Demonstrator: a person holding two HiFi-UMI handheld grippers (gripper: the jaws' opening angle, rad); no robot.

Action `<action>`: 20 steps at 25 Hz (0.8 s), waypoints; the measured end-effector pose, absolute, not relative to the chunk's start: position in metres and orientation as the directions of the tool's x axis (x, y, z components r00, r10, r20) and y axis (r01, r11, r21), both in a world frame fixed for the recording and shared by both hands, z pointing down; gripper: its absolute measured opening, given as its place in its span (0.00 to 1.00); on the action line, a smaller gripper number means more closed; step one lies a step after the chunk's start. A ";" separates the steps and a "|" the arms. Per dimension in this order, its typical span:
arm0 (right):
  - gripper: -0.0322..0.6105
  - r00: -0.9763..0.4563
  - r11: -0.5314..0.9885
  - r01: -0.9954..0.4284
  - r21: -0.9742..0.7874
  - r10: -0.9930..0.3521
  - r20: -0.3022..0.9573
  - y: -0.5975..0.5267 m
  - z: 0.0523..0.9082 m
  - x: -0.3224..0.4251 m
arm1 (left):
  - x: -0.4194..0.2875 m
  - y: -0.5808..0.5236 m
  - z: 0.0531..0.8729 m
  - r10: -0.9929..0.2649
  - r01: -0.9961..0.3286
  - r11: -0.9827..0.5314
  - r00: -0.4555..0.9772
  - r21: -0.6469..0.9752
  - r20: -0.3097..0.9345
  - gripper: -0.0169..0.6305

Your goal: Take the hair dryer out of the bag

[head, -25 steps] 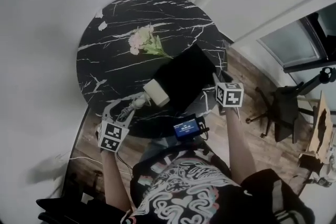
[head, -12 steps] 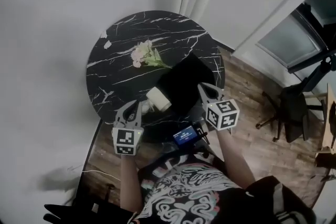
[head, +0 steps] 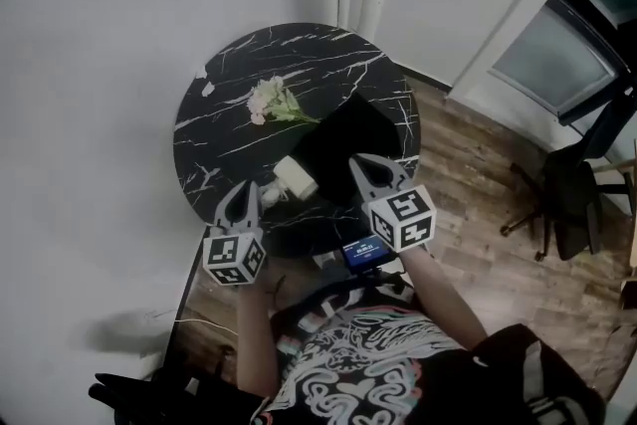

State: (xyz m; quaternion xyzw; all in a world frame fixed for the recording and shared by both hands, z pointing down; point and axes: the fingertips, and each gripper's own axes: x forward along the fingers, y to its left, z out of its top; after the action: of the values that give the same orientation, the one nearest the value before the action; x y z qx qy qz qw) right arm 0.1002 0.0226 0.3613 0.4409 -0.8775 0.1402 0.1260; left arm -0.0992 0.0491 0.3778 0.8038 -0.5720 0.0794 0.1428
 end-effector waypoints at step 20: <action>0.08 -0.615 0.611 -0.783 -0.114 -0.735 0.286 0.040 0.348 0.119 | -0.058 0.091 0.362 -0.926 -0.953 -0.303 0.287 -0.029 0.247 0.05</action>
State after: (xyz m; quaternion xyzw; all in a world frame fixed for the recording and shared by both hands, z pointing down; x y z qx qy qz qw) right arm 0.1194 0.0398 0.3477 0.4259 -0.8913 0.1147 0.1056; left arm -0.0582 0.0906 0.3621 0.7998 -0.5871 0.1087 0.0620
